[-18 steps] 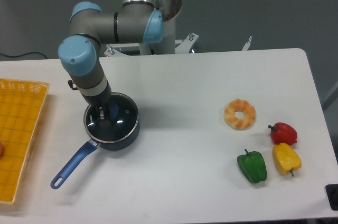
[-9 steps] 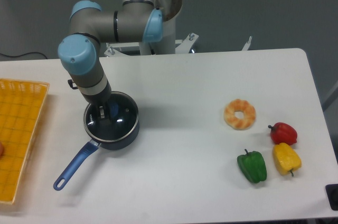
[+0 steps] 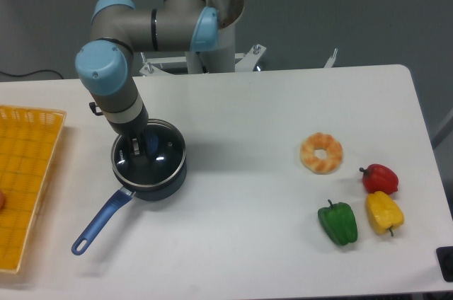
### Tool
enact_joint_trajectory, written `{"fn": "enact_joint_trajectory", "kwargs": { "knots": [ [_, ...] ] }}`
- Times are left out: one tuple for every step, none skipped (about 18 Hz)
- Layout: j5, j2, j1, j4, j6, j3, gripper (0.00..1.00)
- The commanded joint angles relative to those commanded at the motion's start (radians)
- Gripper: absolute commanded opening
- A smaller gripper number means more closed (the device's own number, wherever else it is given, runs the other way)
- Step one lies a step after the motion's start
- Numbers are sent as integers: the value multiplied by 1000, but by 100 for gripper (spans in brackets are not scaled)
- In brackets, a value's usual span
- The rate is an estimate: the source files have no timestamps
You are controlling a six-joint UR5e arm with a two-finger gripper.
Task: Open the lid
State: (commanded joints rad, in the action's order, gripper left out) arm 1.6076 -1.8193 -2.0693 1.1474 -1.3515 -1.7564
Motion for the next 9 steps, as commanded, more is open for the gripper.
{"fn": "enact_joint_trajectory", "kwargs": {
  "knots": [
    [0, 0, -2, 3, 0, 0, 62],
    [0, 0, -3, 3, -2, 0, 62],
    [0, 0, -5, 3, -2, 0, 62],
    [0, 0, -8, 3, -2, 0, 62],
    [0, 0, -9, 2, -2, 0, 62],
    [0, 2, -12, 2, -2, 2, 62],
    [0, 2, -14, 0, -3, 2, 62],
    [0, 2, -18, 0, -3, 2, 62],
    [0, 2, -23, 2, -3, 2, 62]
  ]
}}
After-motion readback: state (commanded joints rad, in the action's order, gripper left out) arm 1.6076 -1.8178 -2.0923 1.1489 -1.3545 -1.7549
